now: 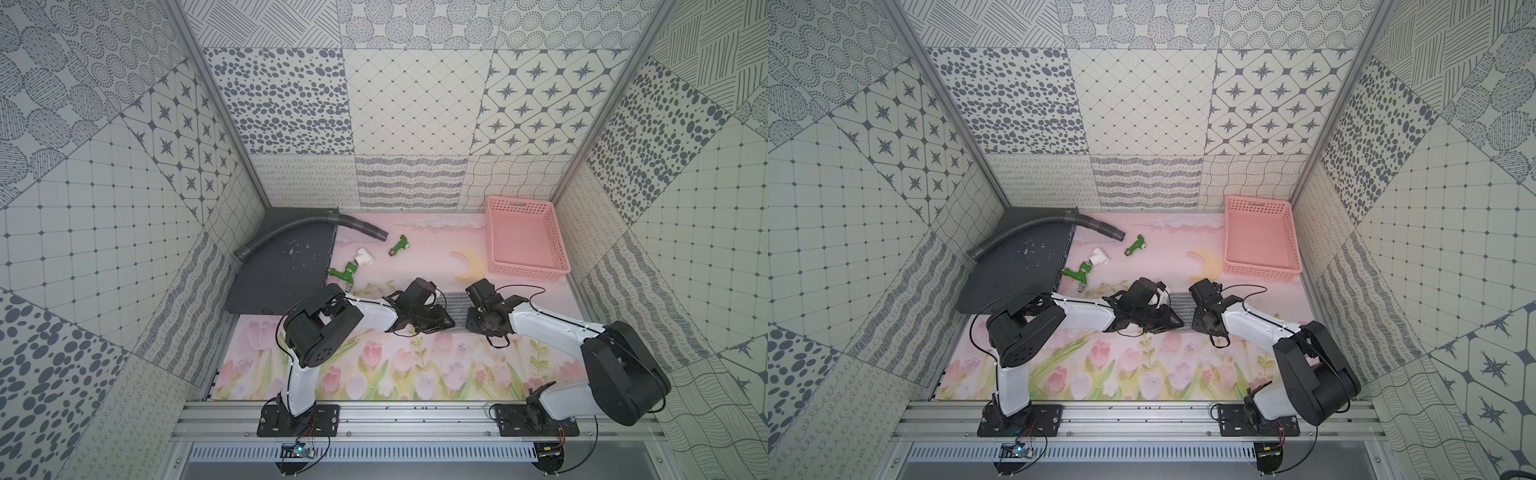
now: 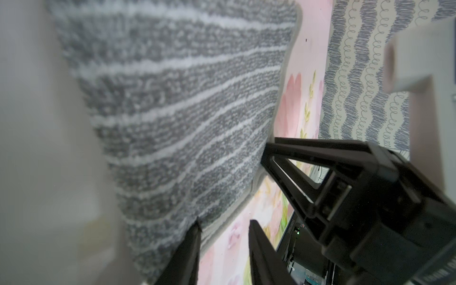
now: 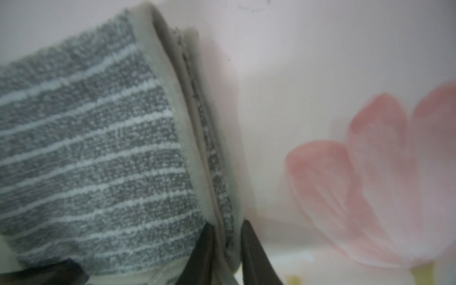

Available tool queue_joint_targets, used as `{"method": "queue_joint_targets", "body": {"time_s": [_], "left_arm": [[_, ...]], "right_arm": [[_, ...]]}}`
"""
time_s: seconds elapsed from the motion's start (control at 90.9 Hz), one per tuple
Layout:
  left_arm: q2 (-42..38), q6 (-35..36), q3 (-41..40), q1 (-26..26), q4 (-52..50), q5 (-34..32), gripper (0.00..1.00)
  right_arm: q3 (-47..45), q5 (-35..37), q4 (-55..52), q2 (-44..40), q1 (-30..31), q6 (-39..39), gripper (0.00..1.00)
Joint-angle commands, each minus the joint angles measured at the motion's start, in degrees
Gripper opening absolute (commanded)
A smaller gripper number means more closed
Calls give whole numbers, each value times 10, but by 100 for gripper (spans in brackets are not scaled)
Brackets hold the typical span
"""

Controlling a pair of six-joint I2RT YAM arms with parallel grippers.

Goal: Fold the square dishcloth
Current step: Smooth out the cleaning item at the center of the board.

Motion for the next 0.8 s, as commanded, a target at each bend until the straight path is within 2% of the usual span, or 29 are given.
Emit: {"method": "queue_joint_targets", "body": {"time_s": [0.0,0.198,0.341,0.473,0.66,0.792], "left_arm": [[-14,-11,-27,-5,8,-17,34],[-58,-22,-76,9,10,-79,35],[-79,-16,-93,36,-1,-96,39],[-119,-18,-118,69,-10,-105,41],[-218,10,-134,97,-128,-197,44],[-284,33,-137,102,-193,-255,51]], "right_arm": [[1,2,24,21,-4,-9,19],[19,-43,48,29,0,-22,19],[28,-86,96,57,19,-21,20],[65,-80,99,94,55,-9,20],[99,-67,98,112,87,15,21],[103,-56,97,100,88,16,22]]}}
